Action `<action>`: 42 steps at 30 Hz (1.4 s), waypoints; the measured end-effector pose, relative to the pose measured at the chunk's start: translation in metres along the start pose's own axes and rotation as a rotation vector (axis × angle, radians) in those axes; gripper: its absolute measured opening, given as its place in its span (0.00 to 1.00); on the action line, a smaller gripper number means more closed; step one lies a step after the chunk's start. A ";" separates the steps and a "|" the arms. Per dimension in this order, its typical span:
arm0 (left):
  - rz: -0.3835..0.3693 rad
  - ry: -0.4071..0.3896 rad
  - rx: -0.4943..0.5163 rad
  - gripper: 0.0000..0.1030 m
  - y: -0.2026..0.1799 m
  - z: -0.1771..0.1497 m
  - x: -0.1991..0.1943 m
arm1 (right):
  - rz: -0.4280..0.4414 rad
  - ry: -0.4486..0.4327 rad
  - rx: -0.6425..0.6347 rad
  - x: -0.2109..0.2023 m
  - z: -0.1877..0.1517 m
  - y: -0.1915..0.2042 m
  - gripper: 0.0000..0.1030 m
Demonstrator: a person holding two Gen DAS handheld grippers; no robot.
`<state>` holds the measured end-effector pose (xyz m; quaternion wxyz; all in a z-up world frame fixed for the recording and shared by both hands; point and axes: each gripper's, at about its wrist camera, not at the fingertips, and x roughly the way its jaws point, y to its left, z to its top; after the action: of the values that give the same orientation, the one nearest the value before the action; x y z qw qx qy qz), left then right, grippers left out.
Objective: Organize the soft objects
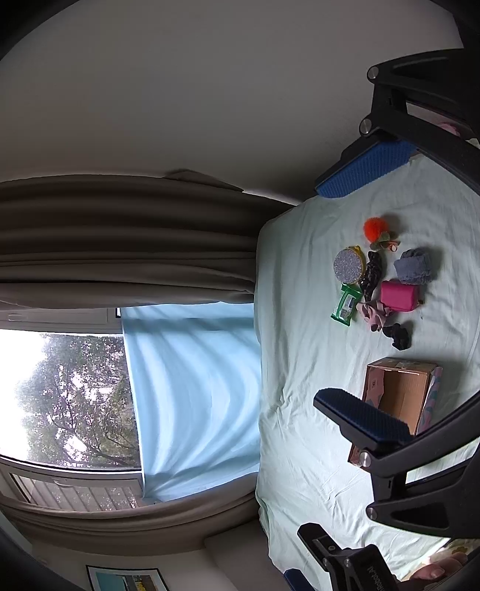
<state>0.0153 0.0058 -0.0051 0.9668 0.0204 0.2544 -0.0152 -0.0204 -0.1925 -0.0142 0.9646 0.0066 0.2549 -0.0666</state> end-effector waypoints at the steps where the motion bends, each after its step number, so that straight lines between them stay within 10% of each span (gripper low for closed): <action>1: -0.001 0.000 0.000 1.00 0.000 0.000 0.000 | 0.000 0.000 0.000 0.000 0.000 0.000 1.00; 42: -0.056 0.070 0.031 1.00 -0.009 -0.005 0.037 | -0.029 0.029 0.034 0.012 0.001 -0.008 1.00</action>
<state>0.0448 -0.0036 -0.0283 0.9560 0.0289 0.2882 -0.0456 -0.0106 -0.2017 -0.0196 0.9595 0.0204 0.2679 -0.0848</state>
